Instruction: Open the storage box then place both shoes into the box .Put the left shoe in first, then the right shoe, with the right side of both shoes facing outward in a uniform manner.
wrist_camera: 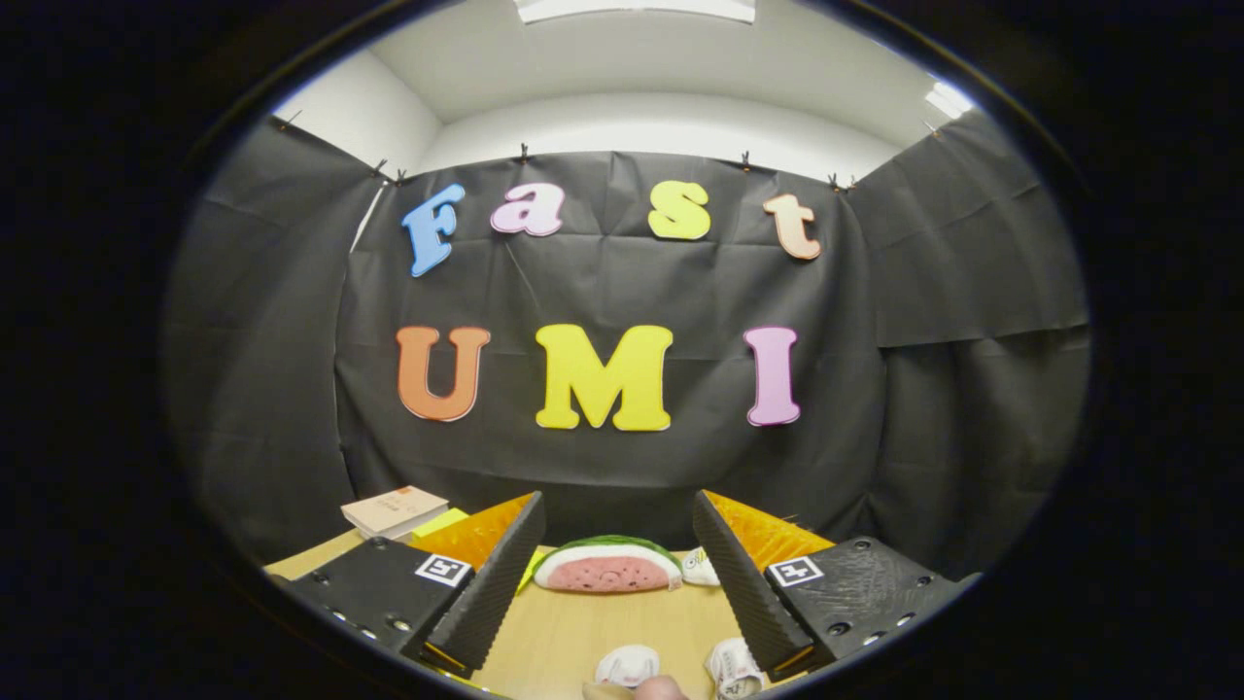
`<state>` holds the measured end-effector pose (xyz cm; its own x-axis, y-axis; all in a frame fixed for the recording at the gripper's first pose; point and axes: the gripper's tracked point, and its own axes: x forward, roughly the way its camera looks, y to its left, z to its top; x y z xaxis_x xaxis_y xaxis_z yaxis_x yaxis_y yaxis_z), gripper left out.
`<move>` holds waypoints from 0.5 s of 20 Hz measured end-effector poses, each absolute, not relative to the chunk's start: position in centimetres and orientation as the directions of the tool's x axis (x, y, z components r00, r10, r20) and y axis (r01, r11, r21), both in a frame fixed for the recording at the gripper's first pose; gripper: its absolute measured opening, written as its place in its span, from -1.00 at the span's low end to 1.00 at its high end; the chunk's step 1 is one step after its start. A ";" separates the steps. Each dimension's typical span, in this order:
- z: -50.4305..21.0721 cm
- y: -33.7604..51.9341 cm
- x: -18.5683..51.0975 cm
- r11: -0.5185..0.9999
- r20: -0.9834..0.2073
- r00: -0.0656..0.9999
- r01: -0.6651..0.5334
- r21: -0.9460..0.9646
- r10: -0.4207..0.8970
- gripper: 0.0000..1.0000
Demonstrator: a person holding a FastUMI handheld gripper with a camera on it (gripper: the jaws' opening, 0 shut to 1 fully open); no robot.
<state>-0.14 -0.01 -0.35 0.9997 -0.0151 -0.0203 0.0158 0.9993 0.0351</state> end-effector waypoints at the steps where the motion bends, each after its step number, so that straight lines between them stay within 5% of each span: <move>1: -0.3 0.1 -0.1 0.999 -0.019 1.000 0.007 0.038 -0.006 0.90; 10: -0.8 1.4 -1.6 0.997 -0.040 0.998 -0.043 0.069 0.045 0.90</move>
<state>-1.59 1.38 -0.79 0.9982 0.0454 -0.0404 -0.0426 0.9967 0.0689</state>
